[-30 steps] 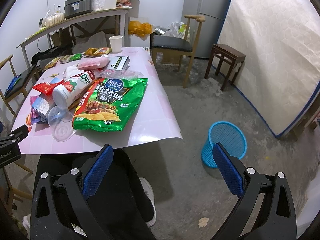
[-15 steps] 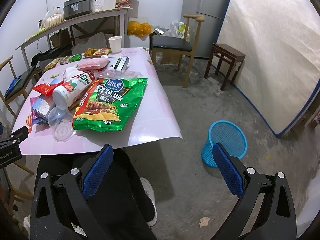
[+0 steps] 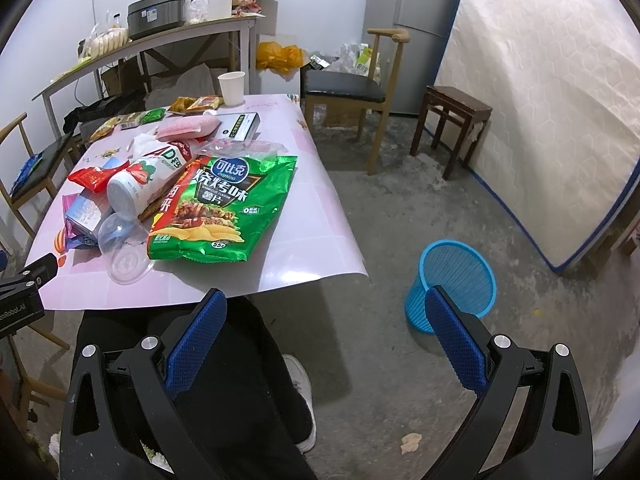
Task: Collect trash
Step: 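Grasp the pink sponge with the right tool while the left tool grasps the red wrapper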
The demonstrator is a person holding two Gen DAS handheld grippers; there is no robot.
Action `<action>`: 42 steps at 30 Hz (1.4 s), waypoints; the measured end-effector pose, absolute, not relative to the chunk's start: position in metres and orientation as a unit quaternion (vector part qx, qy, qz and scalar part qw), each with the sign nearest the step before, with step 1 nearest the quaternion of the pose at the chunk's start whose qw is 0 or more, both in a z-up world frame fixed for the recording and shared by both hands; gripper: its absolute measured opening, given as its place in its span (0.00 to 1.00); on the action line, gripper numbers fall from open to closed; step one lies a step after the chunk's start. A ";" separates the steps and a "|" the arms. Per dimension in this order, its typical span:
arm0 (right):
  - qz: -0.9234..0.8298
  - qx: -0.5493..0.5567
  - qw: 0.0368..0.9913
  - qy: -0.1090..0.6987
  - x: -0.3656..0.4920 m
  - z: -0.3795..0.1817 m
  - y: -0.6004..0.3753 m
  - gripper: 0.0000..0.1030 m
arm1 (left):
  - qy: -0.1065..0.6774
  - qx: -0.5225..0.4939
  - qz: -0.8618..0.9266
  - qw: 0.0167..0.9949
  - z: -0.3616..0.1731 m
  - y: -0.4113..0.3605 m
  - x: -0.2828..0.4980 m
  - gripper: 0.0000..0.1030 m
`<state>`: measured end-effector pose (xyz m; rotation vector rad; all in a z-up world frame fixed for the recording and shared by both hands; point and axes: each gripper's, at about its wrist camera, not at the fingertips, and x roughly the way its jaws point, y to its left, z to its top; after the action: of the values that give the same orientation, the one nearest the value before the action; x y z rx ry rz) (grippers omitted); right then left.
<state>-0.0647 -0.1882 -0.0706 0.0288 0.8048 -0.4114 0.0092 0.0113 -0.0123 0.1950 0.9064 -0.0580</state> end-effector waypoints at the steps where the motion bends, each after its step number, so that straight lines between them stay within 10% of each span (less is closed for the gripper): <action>1: -0.199 0.014 0.900 0.389 -0.065 -0.071 -0.188 0.93 | 0.437 0.094 -0.028 0.894 -0.012 0.011 0.009 0.96; 25: -0.112 -0.002 0.938 0.329 -0.006 -0.036 -0.167 0.93 | 0.392 -0.079 -0.185 0.898 -0.005 0.094 0.071 0.96; 42: 0.128 0.242 0.864 0.423 0.154 -0.036 -0.215 0.75 | 0.376 -0.260 -0.235 0.858 0.014 0.187 0.159 0.96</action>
<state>0.1538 -0.2155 -0.0363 0.5077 0.8858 0.2675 0.1592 0.1870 0.0136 -0.5459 0.7904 -0.4927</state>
